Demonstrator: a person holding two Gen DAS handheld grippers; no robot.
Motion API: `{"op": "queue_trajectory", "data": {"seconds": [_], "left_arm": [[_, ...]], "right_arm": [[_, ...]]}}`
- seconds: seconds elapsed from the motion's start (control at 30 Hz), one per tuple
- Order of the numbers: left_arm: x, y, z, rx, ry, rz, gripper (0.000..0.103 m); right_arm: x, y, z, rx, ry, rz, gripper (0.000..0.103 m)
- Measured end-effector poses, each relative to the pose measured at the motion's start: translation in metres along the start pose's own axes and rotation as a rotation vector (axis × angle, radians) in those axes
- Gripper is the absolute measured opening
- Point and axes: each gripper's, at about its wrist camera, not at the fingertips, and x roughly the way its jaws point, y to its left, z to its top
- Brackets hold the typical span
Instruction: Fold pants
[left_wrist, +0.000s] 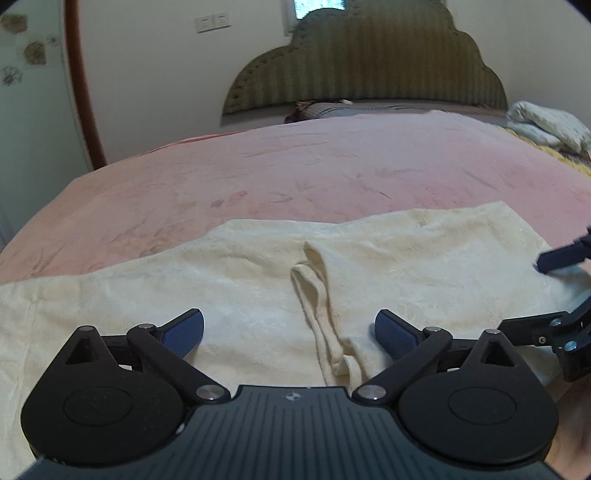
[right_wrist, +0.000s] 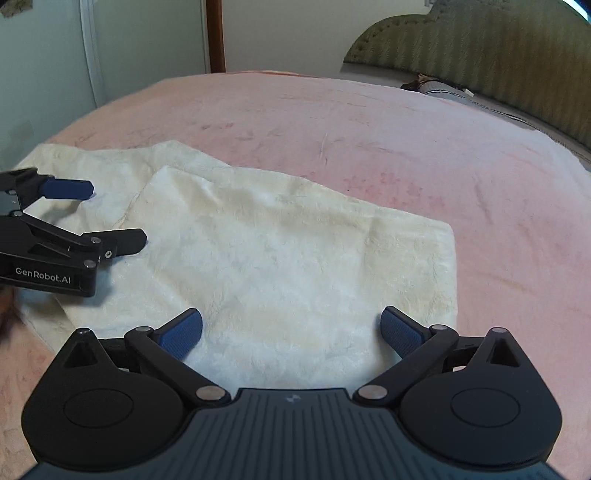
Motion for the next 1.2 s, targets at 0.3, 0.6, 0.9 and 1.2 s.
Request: {"op": "queue_trajectory", "data": {"seconds": [0.3, 0.6, 0.9, 1.2], "left_arm": [[-0.002, 0.009, -0.005, -0.082, 0.018, 0.005, 0.103], [-0.003, 0.01, -0.01, -0.109, -0.003, 0.004, 0.103], [-0.004, 0.009, -0.011, -0.148, 0.01, 0.012, 0.103], [-0.051, 0.064, -0.019, -0.287, -0.037, -0.002, 0.102]], "right_arm": [[-0.006, 0.027, -0.015, -0.012, -0.074, 0.015, 0.103], [-0.007, 0.029, -0.026, 0.001, -0.154, 0.002, 0.103], [-0.007, 0.028, -0.027, 0.003, -0.159, 0.003, 0.103], [-0.021, 0.049, -0.007, 0.07, -0.185, 0.106, 0.103]]}}
